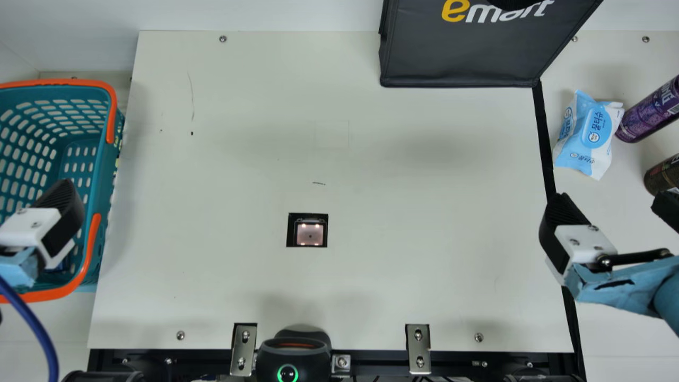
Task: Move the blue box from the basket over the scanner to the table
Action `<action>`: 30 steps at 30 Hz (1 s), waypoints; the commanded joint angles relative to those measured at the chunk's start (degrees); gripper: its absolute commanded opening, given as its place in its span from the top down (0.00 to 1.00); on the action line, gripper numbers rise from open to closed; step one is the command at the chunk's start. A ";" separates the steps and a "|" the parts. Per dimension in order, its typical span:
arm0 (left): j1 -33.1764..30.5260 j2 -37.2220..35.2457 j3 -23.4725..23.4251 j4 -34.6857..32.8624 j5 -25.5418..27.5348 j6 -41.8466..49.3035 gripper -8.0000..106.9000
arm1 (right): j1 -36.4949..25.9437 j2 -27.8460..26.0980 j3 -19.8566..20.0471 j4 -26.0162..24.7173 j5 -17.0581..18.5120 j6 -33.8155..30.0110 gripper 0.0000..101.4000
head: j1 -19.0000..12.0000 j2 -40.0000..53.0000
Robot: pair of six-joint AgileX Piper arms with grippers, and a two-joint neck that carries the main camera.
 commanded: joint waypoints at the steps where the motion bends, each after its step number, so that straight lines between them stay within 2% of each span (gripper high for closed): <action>1: 0.00 0.00 0.00 0.00 0.00 0.00 0.15 | 0.00 0.00 0.00 0.00 0.00 0.00 0.06 | -1.66 1.52; 15: 0.00 0.00 0.00 0.00 0.00 0.00 0.15 | 0.00 0.00 0.00 0.00 0.00 0.00 0.06 | -1.66 20.18; 25: 0.19 0.12 0.00 0.13 -0.08 -0.23 0.15 | 0.00 0.00 0.00 0.00 0.00 0.00 0.06 | -1.66 20.18; 30: 4.10 1.68 0.39 2.43 -0.95 -3.31 0.15 | 0.00 0.00 0.00 0.00 0.00 0.00 0.06 | -1.66 20.18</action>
